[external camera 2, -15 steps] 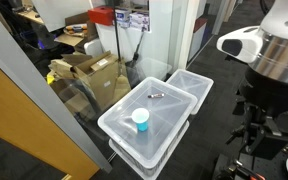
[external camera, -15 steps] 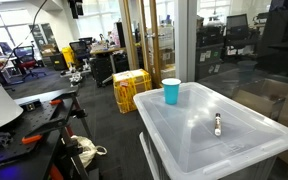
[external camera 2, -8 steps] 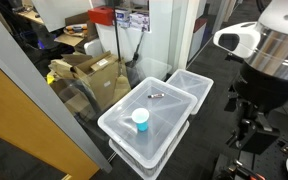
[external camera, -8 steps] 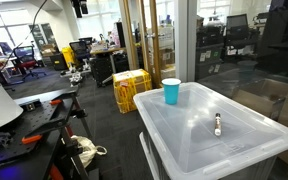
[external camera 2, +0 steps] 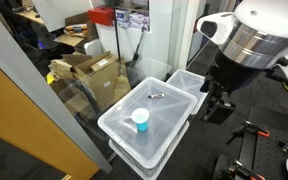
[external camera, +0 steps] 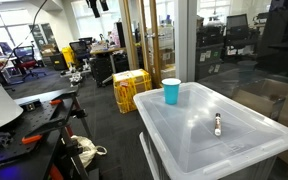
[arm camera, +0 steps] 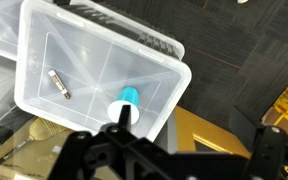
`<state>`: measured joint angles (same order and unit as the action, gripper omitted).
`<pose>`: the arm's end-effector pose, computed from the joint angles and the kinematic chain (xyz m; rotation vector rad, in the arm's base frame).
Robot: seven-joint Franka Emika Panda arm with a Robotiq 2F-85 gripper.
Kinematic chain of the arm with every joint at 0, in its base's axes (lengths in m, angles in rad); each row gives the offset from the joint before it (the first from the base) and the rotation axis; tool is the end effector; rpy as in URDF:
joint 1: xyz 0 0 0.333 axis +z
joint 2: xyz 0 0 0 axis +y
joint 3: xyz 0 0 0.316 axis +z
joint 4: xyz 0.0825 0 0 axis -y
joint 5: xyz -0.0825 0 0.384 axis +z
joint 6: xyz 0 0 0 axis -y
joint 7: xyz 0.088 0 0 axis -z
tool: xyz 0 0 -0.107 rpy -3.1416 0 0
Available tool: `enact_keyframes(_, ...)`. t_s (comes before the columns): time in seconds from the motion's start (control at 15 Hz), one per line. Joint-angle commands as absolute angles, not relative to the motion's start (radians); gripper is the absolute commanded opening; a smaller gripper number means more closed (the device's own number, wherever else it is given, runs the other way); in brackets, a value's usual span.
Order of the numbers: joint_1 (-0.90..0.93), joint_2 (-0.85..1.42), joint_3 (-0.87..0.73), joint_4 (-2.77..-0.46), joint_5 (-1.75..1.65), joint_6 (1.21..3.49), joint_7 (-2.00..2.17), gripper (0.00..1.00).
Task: Put the brown marker inside the cup
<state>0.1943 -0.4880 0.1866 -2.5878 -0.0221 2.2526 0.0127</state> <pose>0.3733 0.1490 0.4326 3.0042 0.5558 0.2480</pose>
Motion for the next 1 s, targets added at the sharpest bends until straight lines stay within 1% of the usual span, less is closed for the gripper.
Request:
enact_keyframes(0.0,0.146,-0.435,0.144,-2.589,-0.096,2.361,-0.052,1.0)
enact_keyframes(0.47,0.045,-0.34,0.038,-2.554,-0.243,2.505,-0.197,1.0)
enact_keyframes(0.93,0.018,-0.228,-0.05,-2.535,-0.278,2.681,-0.379,1.0)
